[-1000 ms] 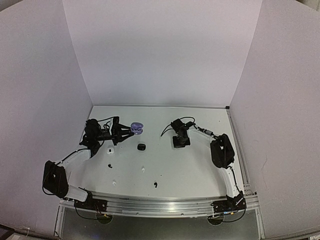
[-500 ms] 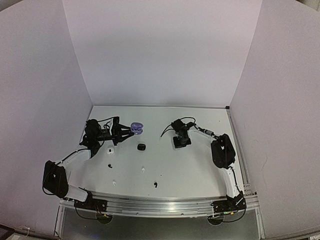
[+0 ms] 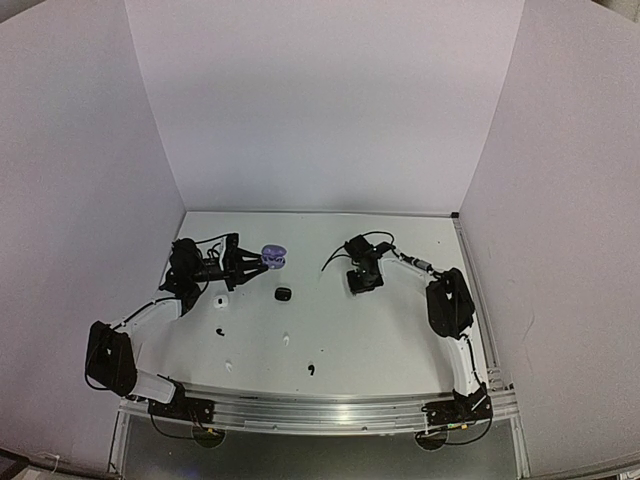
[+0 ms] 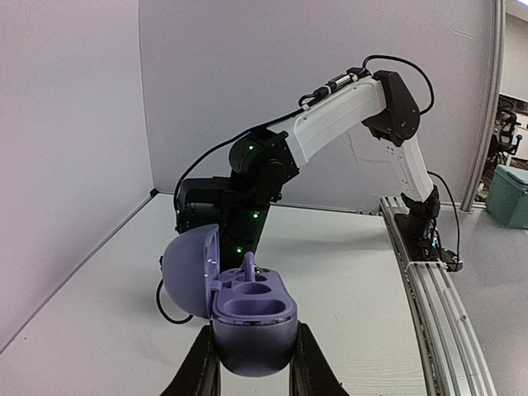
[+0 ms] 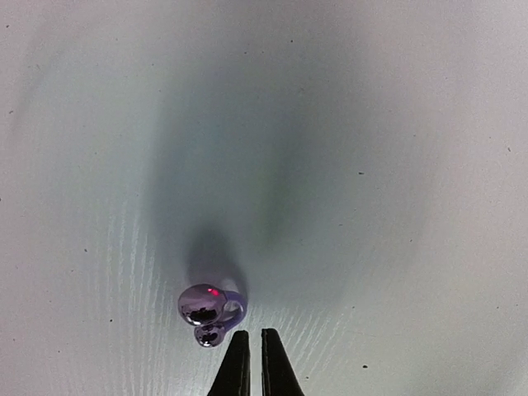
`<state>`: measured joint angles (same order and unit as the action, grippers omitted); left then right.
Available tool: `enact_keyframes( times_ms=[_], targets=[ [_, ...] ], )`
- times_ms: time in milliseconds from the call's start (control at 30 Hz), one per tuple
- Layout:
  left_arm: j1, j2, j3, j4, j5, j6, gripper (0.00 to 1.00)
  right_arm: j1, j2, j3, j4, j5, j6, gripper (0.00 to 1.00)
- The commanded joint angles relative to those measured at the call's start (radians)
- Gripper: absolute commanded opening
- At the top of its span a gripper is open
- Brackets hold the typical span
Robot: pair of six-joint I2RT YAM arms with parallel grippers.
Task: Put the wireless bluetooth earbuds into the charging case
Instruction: Pick up the left earbud from the center of the board.
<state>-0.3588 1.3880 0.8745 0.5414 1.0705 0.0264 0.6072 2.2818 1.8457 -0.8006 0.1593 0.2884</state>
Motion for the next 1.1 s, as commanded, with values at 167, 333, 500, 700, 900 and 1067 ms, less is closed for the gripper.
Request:
enact_keyframes(
  times_ms=[167,333,500,700,900,1067],
  targets=[
    [0.005,-0.030,-0.002,0.015,0.003,0.015,0.00,-0.021,-0.005,0.026,0.017,-0.106,0.037,0.20],
    [0.006,-0.031,-0.001,0.015,0.000,0.020,0.00,-0.021,0.023,0.031,0.017,-0.103,0.035,0.21],
    [0.006,-0.032,-0.001,0.011,0.000,0.022,0.00,-0.021,0.038,0.024,0.018,-0.093,0.030,0.18],
    [0.006,-0.027,0.001,0.011,-0.003,0.026,0.00,-0.017,0.065,0.045,0.020,-0.111,0.034,0.21],
    [0.006,-0.029,-0.002,0.007,-0.006,0.031,0.00,-0.003,0.077,0.067,0.020,-0.118,0.043,0.24],
    [0.006,-0.029,-0.004,0.008,-0.005,0.034,0.00,-0.003,0.095,0.098,0.020,-0.134,0.073,0.22]
  ],
)
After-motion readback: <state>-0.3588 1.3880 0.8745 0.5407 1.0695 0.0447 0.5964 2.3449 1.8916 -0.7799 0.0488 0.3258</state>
